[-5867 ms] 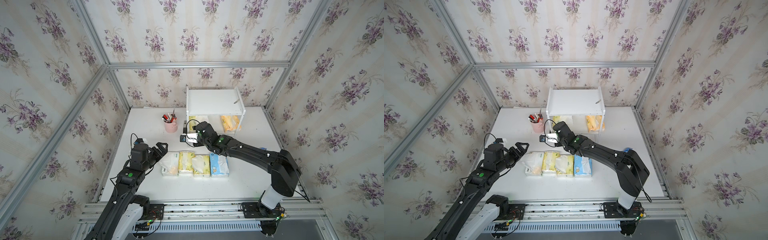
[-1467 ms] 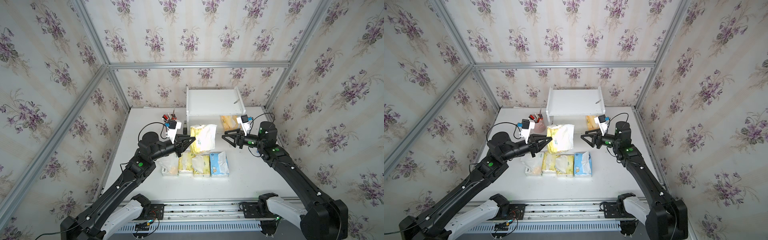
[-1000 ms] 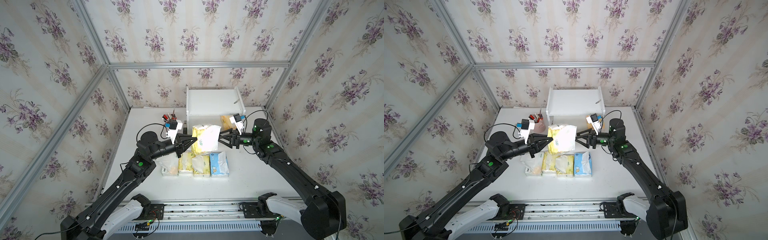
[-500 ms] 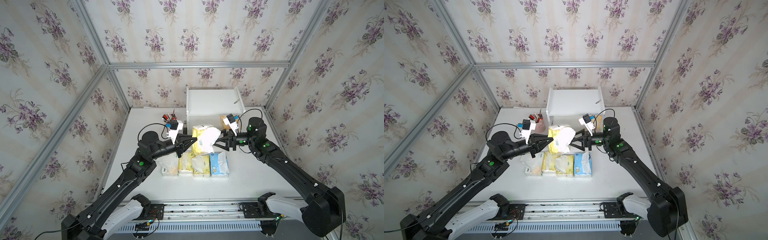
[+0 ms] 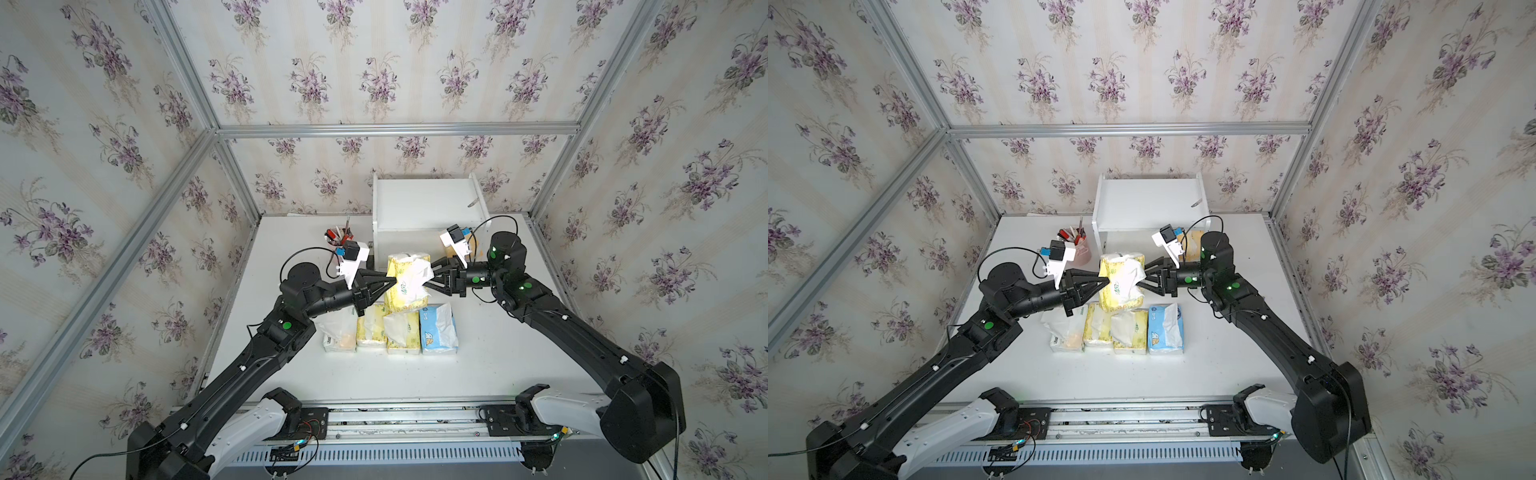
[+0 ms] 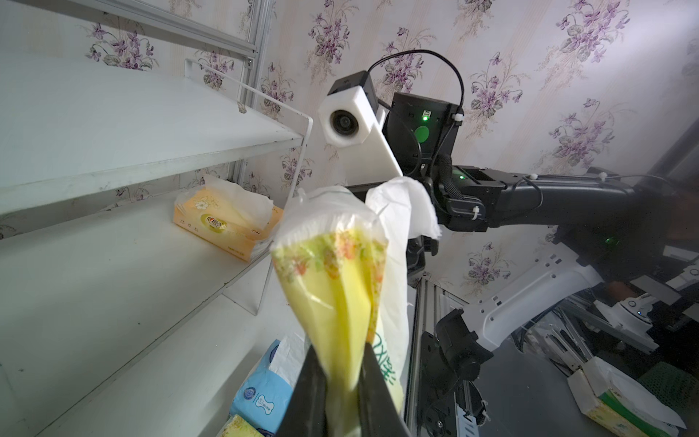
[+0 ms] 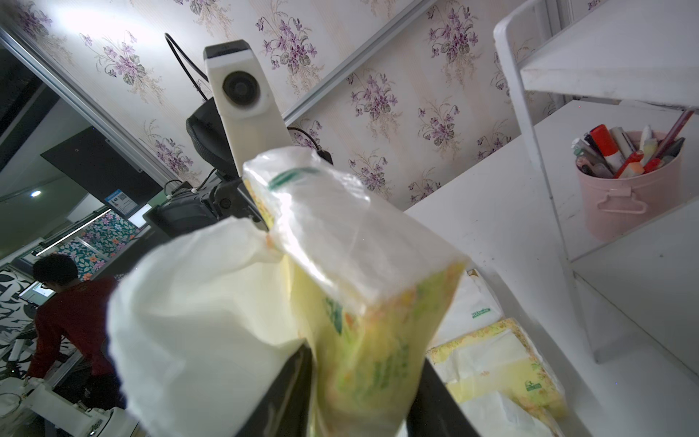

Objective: Remove the tissue boxes from the shelf
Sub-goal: Pick up a box of tissues from the shelf.

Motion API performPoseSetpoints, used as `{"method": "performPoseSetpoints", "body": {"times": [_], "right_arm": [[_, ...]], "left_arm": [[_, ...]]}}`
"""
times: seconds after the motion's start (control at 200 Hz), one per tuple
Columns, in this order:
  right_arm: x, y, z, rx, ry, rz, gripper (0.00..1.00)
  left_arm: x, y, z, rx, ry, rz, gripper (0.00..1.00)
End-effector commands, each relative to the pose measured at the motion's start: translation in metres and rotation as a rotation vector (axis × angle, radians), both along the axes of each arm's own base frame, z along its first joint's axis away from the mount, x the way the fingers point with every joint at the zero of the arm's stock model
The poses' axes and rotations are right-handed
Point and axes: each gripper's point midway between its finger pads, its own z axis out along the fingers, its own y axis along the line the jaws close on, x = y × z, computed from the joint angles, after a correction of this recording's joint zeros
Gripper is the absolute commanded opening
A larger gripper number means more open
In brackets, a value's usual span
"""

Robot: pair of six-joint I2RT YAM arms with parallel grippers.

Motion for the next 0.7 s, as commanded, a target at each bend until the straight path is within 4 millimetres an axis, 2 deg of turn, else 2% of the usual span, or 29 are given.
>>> {"method": "performPoseSetpoints", "body": {"times": [0.0, 0.07, 0.185, 0.36, 0.435, 0.505, 0.694], "right_arm": [[0.001, 0.001, 0.005, 0.012, -0.020, -0.004, 0.34], [0.001, 0.000, 0.005, 0.007, -0.016, -0.011, 0.26], [0.002, -0.002, 0.002, -0.019, -0.012, -0.031, 0.10], [0.002, -0.014, -0.007, -0.093, -0.012, -0.084, 0.06], [0.003, -0.026, -0.013, -0.146, 0.015, -0.112, 0.06], [0.007, -0.043, -0.021, -0.206, 0.046, -0.167, 0.06], [0.006, -0.097, -0.044, -0.351, 0.165, -0.318, 0.05]], "left_arm": [[-0.001, -0.002, 0.010, -0.029, -0.041, -0.016, 0.00], [-0.003, -0.003, 0.009, -0.016, -0.040, -0.029, 0.02], [-0.006, -0.002, 0.005, 0.019, -0.038, -0.033, 0.20], [-0.006, 0.010, 0.004, 0.050, -0.055, 0.040, 0.65], [-0.005, 0.018, 0.004, 0.070, -0.068, 0.093, 0.72], [-0.004, 0.028, 0.004, 0.090, -0.079, 0.154, 0.83], [0.001, 0.065, -0.001, 0.158, -0.109, 0.364, 0.90]]}}
